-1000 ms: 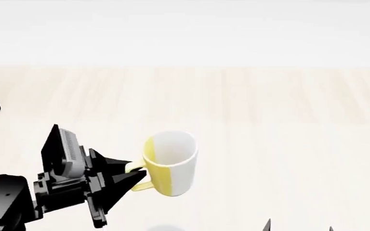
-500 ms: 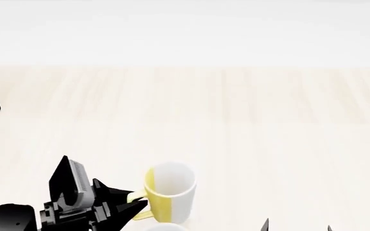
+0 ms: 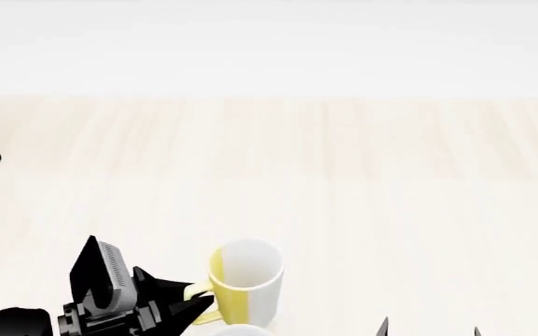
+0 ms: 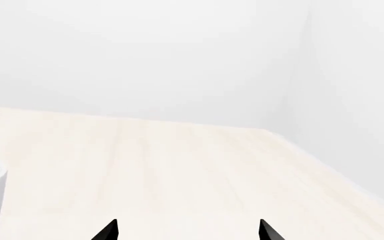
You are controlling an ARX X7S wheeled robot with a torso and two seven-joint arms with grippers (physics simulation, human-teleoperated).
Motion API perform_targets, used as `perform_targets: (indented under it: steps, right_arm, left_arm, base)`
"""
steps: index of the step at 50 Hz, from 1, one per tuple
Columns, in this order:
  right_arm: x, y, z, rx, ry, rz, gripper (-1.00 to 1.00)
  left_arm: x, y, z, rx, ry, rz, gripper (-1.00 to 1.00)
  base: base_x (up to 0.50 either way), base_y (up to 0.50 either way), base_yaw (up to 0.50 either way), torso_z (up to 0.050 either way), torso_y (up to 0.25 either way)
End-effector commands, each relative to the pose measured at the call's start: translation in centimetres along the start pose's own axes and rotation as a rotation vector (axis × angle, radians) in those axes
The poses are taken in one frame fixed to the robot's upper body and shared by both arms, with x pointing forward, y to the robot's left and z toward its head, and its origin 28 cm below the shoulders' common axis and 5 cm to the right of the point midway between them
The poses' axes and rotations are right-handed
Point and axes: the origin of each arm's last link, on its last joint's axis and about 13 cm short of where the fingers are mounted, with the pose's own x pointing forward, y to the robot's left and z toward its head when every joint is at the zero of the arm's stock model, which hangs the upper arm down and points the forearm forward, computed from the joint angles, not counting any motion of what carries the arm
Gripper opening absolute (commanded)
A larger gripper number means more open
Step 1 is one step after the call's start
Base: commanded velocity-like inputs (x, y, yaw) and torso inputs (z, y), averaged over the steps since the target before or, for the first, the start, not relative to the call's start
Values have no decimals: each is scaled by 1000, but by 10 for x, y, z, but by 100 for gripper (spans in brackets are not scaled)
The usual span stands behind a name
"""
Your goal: Put the yellow and white mug to the front of the white mug.
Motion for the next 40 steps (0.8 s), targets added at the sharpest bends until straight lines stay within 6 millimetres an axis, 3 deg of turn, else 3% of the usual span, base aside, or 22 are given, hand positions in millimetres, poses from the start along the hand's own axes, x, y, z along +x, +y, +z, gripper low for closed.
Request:
perform_targets:
  steps: [1, 6, 7, 40]
  right_arm:
    - [0, 0, 0, 0, -3, 1, 100]
    - [0, 0, 0, 0, -2, 2, 100]
    - [0, 1, 0, -1, -1, 2, 100]
    - [1, 1, -1, 0, -1, 4, 100]
  left_arm:
    - [-3, -1, -6, -17, 26, 30, -100]
    - [-2, -2, -5, 11, 30, 78, -100]
    - [-3, -1, -5, -25, 25, 75, 100]
    - [-8, 2, -3, -74, -108, -39, 100]
  base:
    - [0, 0, 0, 0, 0]
    - [0, 0, 0, 0, 0]
    - [0, 0, 0, 0, 0]
    - [0, 0, 0, 0, 0]
